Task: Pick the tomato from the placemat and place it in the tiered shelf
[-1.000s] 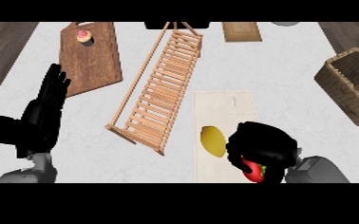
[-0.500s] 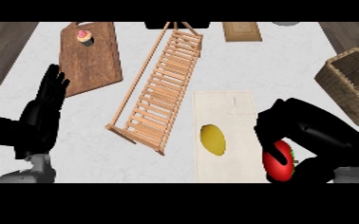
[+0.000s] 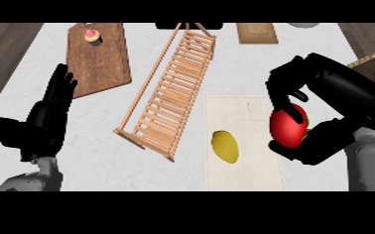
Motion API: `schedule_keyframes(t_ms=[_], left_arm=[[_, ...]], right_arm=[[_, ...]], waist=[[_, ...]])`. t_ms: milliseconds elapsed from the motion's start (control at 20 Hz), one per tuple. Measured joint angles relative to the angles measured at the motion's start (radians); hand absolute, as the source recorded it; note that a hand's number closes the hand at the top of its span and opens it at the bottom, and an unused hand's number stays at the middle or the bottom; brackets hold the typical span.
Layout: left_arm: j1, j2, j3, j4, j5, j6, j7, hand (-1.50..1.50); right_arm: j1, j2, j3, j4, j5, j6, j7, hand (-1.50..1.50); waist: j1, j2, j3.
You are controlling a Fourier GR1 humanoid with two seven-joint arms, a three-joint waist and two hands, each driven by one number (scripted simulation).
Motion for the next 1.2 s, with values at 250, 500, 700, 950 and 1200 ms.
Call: schedule_keyframes(t_ms=[250, 500, 700, 950, 1200], left_arm=[[-0.016, 0.001, 0.016, 0.021, 0.004, -0.016, -0.003, 0.0], [-0.017, -0.009, 0.011, -0.015, -0.009, -0.009, 0.031, 0.0], [-0.024, -0.016, 0.015, -0.004, -0.011, -0.017, 0.022, 0.0], [-0.011, -0.028, 0.01, -0.004, -0.026, -0.017, 0.01, 0.0], [0.012, -0.045, -0.002, -0.007, -0.041, -0.018, -0.008, 0.0]], right_arm=[[-0.117, 0.055, 0.022, 0.142, 0.054, -0.091, 0.016, 1.5], [-0.157, 0.113, 0.068, 0.276, 0.134, -0.2, -0.028, 1.5], [-0.209, 0.153, 0.083, 0.385, 0.175, -0.28, -0.072, 1.5], [-0.278, 0.193, 0.104, 0.566, 0.212, -0.417, -0.156, 1.5], [-0.34, 0.205, 0.144, 0.733, 0.222, -0.53, -0.238, 1.5]], waist=[[0.004, 0.002, 0.0], [0.007, 0.002, 0.0], [0.006, 0.002, 0.001], [0.01, 0.004, 0.001], [0.012, 0.004, 0.001]])
